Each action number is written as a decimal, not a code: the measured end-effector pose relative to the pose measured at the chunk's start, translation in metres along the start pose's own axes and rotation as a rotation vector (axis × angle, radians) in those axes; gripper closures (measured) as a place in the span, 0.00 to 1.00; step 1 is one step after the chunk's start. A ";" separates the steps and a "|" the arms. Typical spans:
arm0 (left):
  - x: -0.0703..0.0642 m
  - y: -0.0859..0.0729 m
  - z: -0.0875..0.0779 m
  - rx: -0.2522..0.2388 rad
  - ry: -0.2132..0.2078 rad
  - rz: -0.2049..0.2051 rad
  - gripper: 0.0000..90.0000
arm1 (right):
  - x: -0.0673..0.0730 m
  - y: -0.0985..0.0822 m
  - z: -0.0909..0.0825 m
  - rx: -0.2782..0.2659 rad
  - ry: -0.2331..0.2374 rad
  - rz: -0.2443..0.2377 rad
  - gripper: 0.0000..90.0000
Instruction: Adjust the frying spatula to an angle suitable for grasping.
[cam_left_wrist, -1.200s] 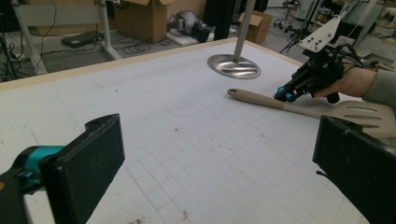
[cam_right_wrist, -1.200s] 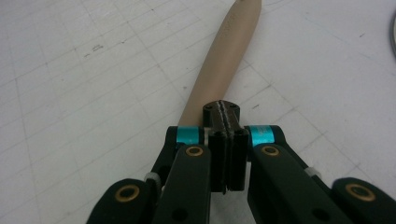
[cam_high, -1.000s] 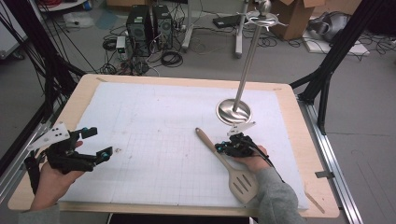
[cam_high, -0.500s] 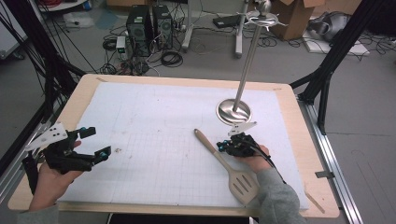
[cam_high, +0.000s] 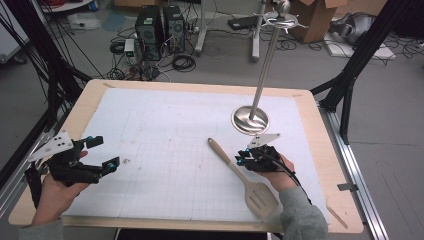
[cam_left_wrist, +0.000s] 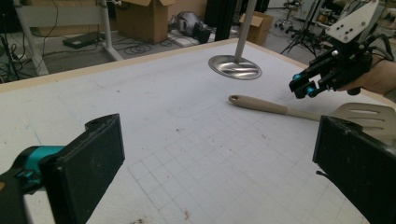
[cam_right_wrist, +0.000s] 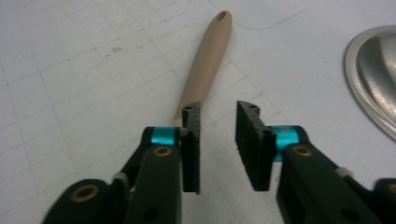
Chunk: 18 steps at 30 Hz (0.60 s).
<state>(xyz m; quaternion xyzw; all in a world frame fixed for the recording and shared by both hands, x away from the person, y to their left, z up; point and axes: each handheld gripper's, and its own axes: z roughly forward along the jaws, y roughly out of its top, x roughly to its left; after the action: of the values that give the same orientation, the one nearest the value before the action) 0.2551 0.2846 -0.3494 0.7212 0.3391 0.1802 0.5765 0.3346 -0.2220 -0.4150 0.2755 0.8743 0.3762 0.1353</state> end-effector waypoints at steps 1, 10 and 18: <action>0.000 0.000 0.000 0.001 0.001 0.000 0.03 | 0.001 0.001 -0.002 -0.009 -0.007 0.002 0.73; 0.000 0.000 0.001 -0.002 0.001 -0.004 0.03 | 0.007 0.005 -0.028 -0.129 -0.030 0.120 0.45; 0.000 -0.002 0.005 0.007 -0.001 -0.008 0.03 | 0.018 0.006 -0.040 -0.205 -0.038 0.154 0.26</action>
<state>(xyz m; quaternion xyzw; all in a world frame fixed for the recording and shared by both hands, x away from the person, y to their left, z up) 0.2583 0.2814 -0.3526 0.7220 0.3425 0.1763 0.5748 0.3044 -0.2316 -0.3834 0.3335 0.8048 0.4675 0.1500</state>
